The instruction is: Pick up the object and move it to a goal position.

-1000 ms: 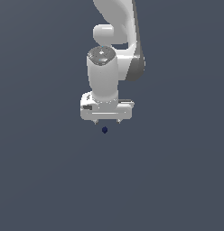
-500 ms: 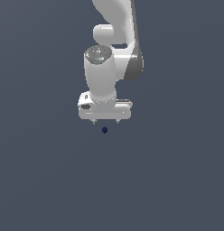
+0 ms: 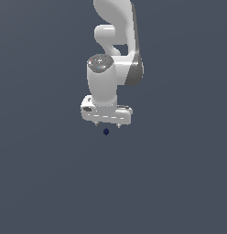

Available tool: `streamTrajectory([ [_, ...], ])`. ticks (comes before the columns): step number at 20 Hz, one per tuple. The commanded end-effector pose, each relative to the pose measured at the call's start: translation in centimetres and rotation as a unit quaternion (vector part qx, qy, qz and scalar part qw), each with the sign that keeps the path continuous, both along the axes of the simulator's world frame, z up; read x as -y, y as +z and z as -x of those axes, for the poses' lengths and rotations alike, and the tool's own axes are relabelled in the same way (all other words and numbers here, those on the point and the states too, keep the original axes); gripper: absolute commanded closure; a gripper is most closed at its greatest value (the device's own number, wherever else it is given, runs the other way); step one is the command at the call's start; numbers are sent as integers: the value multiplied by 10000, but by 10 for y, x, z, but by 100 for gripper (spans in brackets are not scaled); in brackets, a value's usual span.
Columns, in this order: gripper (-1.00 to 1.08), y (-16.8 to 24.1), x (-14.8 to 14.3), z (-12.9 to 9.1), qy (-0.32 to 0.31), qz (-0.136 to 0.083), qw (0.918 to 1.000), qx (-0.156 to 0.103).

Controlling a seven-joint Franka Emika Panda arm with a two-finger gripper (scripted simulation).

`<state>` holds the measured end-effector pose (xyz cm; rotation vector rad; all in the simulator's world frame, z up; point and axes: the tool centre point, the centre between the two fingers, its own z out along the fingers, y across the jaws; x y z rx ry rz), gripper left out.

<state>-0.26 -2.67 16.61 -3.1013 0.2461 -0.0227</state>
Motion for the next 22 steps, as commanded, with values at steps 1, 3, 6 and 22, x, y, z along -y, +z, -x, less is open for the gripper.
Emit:
streamTrajectory([
  [1, -92, -9, 0, 4, -285, -4, 9996, -17],
  [3, -92, -17, 1, 7, -553, -6, 9985, -32],
  [6, -92, -30, 2, 13, -987, -5, 9951, -54],
  [22, -92, -89, 12, 47, -3074, 70, 9515, -128],
])
